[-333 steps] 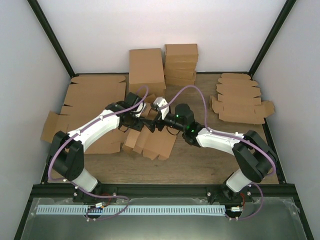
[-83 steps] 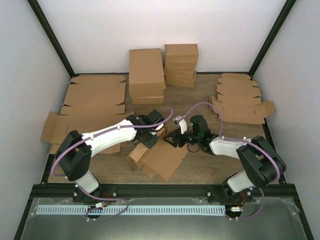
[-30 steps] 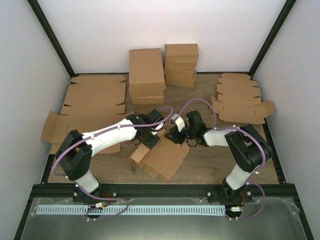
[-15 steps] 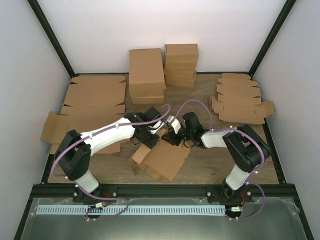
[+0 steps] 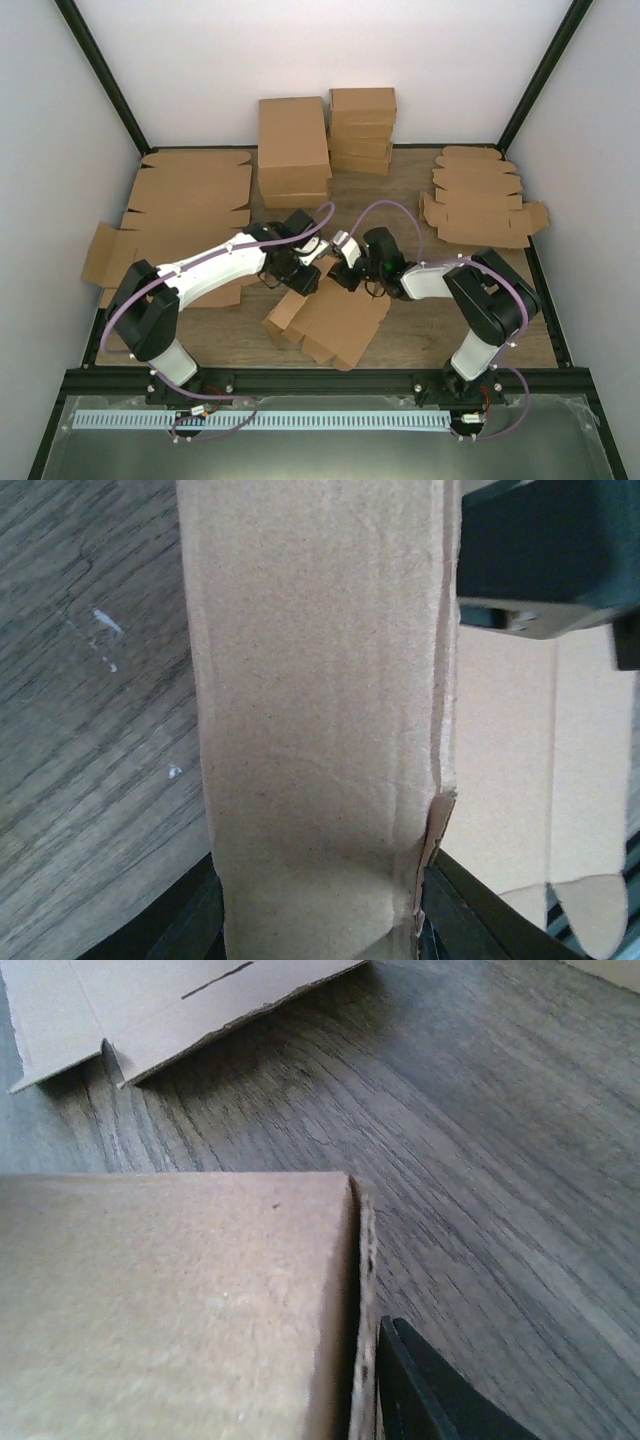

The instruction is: Fold the paper box

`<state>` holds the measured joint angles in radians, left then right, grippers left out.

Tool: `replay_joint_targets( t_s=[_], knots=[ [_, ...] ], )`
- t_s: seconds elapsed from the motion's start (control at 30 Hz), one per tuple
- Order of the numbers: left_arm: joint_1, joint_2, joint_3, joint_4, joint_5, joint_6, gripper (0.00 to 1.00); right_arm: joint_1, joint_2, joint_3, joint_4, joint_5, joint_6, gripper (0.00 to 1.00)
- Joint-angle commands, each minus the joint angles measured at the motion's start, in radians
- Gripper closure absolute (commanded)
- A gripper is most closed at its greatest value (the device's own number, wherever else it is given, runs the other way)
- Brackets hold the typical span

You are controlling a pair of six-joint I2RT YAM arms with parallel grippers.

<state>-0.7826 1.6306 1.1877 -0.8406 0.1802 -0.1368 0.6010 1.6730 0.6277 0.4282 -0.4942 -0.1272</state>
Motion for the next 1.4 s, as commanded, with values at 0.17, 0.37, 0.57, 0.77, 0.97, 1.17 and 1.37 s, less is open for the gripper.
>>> replay_joint_targets(
  t_s=[0.17, 0.37, 0.57, 0.77, 0.97, 1.17, 1.37],
  knots=[
    [0.039, -0.050, 0.004, 0.072, 0.177, -0.017, 0.54, 0.040, -0.006, -0.032, 0.171, 0.139, 0.070, 0.87],
    [0.047, -0.039, -0.003, 0.068, 0.166, -0.028, 0.54, 0.057, -0.003, -0.018, 0.135, 0.272, 0.086, 0.99],
    [0.046, -0.029, -0.004, 0.073, 0.151, -0.035, 0.54, 0.095, -0.002, -0.011, 0.125, 0.349, 0.097, 0.94],
    [0.049, -0.022, -0.001, 0.057, 0.083, -0.038, 0.54, 0.095, -0.052, -0.053, 0.134, 0.332, 0.124, 0.76],
    [0.048, -0.027, -0.008, 0.058, 0.064, -0.040, 0.54, 0.096, -0.098, -0.110, 0.157, 0.328, 0.140, 0.68],
    [0.048, -0.029, -0.007, 0.060, 0.100, -0.031, 0.54, 0.095, -0.078, -0.080, 0.159, 0.340, 0.129, 0.76],
    [0.049, -0.048, -0.007, 0.062, 0.130, -0.033, 0.54, 0.095, -0.052, -0.051, 0.176, 0.347, 0.129, 0.90]
  ],
)
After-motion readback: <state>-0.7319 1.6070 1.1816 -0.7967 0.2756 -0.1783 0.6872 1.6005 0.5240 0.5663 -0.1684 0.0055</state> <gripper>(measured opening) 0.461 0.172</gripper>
